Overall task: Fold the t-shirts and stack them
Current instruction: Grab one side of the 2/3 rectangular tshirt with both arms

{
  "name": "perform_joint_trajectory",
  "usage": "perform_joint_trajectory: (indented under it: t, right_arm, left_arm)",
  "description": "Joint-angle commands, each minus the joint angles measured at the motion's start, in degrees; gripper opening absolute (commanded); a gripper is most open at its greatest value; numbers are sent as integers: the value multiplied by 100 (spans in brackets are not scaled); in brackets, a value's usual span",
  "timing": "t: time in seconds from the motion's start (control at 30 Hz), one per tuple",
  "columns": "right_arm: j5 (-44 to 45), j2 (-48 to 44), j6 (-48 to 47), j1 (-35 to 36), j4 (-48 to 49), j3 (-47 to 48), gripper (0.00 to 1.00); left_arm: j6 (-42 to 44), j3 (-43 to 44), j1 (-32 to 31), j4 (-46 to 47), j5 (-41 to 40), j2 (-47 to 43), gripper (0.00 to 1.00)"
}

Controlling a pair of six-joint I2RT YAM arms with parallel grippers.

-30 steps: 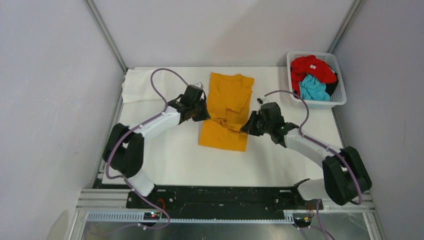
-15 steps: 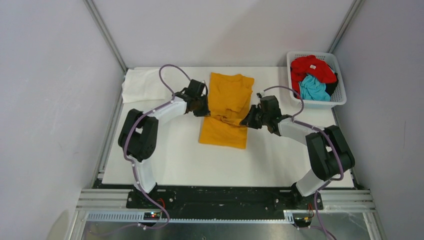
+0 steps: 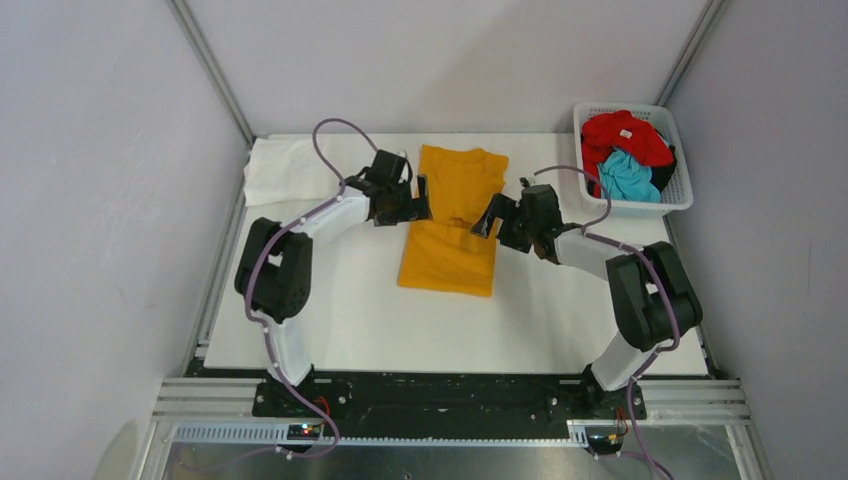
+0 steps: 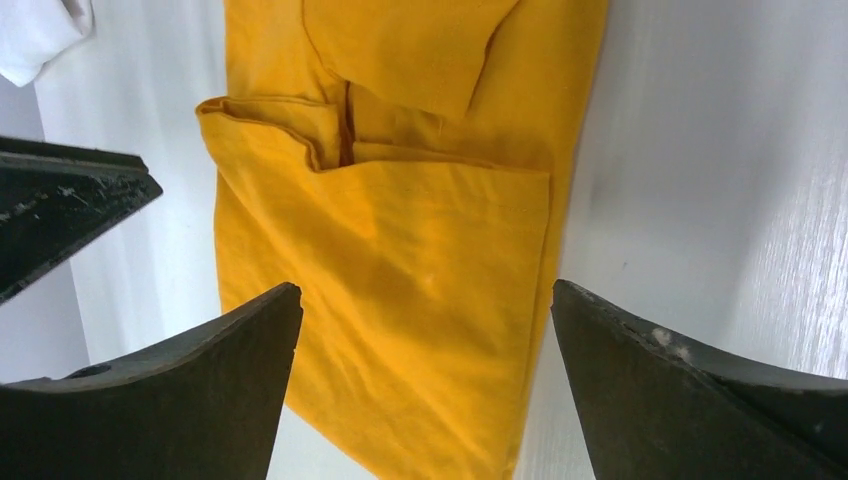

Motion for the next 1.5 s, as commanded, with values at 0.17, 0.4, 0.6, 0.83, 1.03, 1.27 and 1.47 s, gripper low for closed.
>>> perform_joint_trajectory:
  t: [0.17, 0.4, 0.6, 0.83, 1.03, 1.27, 1.47]
  right_arm:
    - [745, -1510, 51, 536, -552, -954, 99]
    - [794, -2501, 529, 913, -828, -2058, 99]
    - [1124, -2481, 803, 1103, -697, -2239, 92]
    - [1332, -2267, 1005, 1272, -648, -2239, 75]
    - [1332, -1998, 1084, 1389, -251, -2239, 68]
    - [1273, -1619, 1268, 1418, 45, -2244, 48]
    - [1318, -1467, 1318, 1501, -90, -2239, 38]
  left_arm:
    - [-454, -2011, 29, 3, -236, -1851, 100]
    - [-924, -3617, -40, 633, 200, -2570, 100]
    - [-1123, -3849, -43, 1026, 395, -2368, 82]
    - [-1166, -3795, -195, 1129, 612, -2015, 55]
    - [-1311, -3821, -367, 1117, 365, -1847, 37]
    - [-1448, -3804, -369, 1058, 60, -1570, 1]
    - [-1555, -3823, -369, 1068, -244, -1576, 0]
